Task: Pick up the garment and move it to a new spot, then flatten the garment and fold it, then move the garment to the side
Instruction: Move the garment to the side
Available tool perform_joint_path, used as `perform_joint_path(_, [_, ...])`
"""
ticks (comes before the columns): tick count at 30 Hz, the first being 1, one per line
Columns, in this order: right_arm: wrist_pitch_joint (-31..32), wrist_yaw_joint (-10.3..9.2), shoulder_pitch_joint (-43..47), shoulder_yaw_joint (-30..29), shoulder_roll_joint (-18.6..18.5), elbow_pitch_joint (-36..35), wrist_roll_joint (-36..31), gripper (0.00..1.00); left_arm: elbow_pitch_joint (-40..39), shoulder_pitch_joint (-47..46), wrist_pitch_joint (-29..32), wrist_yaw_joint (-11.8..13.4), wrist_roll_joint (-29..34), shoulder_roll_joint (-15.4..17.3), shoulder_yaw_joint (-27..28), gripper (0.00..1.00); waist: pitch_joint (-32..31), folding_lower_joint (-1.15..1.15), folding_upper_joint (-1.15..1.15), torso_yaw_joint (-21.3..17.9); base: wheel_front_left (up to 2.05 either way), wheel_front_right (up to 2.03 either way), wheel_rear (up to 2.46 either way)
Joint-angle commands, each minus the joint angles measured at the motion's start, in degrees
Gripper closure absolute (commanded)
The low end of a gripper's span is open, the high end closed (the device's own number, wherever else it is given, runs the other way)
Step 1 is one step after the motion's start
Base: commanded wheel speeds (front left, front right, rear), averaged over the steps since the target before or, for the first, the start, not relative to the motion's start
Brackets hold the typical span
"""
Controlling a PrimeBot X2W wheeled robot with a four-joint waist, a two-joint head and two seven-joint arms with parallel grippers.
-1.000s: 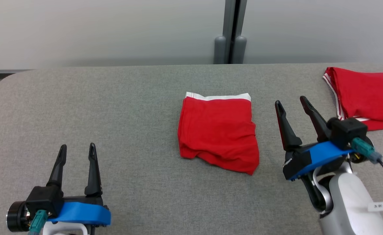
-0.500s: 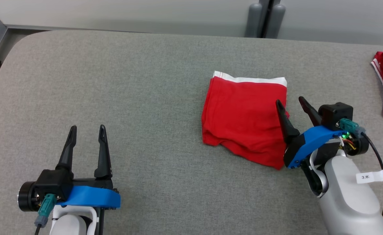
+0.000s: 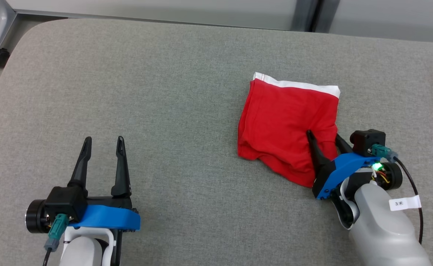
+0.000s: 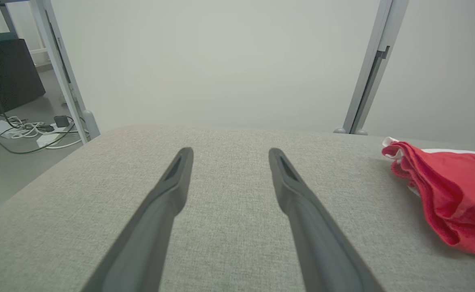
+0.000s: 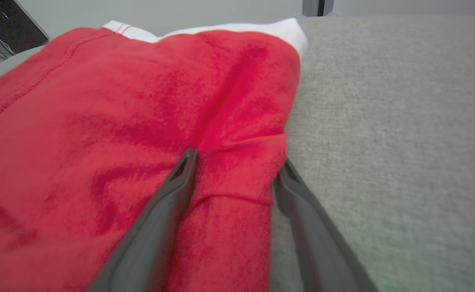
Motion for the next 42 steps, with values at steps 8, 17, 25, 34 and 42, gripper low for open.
perform_joint_path(8, [-4.42,0.03,-0.99,5.78,-0.49,0.81,1.82,1.0,0.46,-0.67,-0.5,0.11,-0.11,0.28,-0.45,0.0,-0.4,-0.01,0.0,-4.77,0.0,0.0,0.0])
perform_joint_path(17, [-5.24,0.02,3.62,7.67,-6.71,-7.06,2.04,1.0,-1.32,-3.12,-0.58,0.2,0.86,1.86,-0.72,0.0,1.61,-0.01,0.0,-12.89,0.0,0.0,0.0])
perform_joint_path(25, [-5.26,0.03,6.18,6.17,-11.11,-14.26,1.62,1.0,-3.34,-5.15,-0.19,0.47,1.41,3.31,-0.68,0.0,3.76,-0.01,0.0,-16.98,0.0,0.0,0.0])
perform_joint_path(34, [-3.74,0.03,0.05,7.6,-16.22,-19.53,0.62,1.0,-4.63,-7.05,0.29,0.7,1.55,3.67,-1.35,0.0,6.07,-0.01,0.0,-17.73,0.0,0.0,0.0])
perform_joint_path(42, [1.41,0.03,-10.19,10.56,-26.16,-21.11,0.86,1.0,-7.45,-8.73,0.68,1.0,1.79,4.64,-1.49,0.0,11.42,-0.01,0.0,-17.22,0.0,0.0,0.0])
